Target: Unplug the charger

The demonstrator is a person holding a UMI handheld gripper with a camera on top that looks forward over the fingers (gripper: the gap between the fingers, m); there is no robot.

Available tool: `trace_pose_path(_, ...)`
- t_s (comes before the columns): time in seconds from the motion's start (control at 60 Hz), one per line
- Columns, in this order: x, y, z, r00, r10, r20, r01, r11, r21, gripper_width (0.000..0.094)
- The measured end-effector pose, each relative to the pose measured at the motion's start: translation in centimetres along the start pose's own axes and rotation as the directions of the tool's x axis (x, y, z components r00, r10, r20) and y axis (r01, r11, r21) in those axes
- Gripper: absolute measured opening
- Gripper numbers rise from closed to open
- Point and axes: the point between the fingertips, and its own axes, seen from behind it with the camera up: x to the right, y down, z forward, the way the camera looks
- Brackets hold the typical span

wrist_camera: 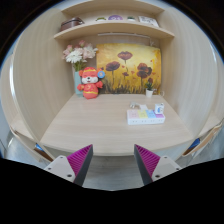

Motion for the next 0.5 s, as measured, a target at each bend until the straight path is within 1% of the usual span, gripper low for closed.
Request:
trace_pose_path(0.05, 2.5, -0.2, 1.3, 0.999, 0.022, -0.046, -0.023, 1.0, -0.017, 0.0831)
trace_pose_path(0.15, 8.9, -1.2, 4.3, 0.992, 0.037, -0.12, -0.039, 0.999, -0.015, 0.0817)
trace_pose_path(0.167, 9.7, -1.8, 4.1, 0.99, 0.039, -0.133, -0.043, 0.999, -0.03, 0.0813)
trace_pose_path(0.267, 15.7, -3.6, 8.7, 0.983, 0.042, -0.178, -0.044, 0.999, -0.006, 0.0814)
trace_pose_path(0.283, 16.1, -4.3, 8.7, 0.98, 0.044, -0.195, -0.047, 0.999, -0.014, 0.0813)
trace_pose_path(0.3, 17.2, -4.7, 9.9, 0.981, 0.041, -0.192, -0.041, 0.999, 0.003, 0.0813)
trace_pose_path(0.35, 18.9, -6.3, 11.4, 0.976, 0.04, -0.212, -0.039, 0.999, 0.008, 0.0814)
trace_pose_path(0.433, 21.5, -8.6, 15.0, 0.979, 0.031, -0.203, -0.026, 0.999, 0.027, 0.0803)
trace_pose_path(0.467, 22.0, -9.2, 16.0, 0.978, 0.031, -0.204, -0.025, 0.999, 0.031, 0.0782)
trace_pose_path(0.5, 22.2, -9.6, 17.3, 0.98, 0.035, -0.194, -0.029, 0.999, 0.035, 0.0717)
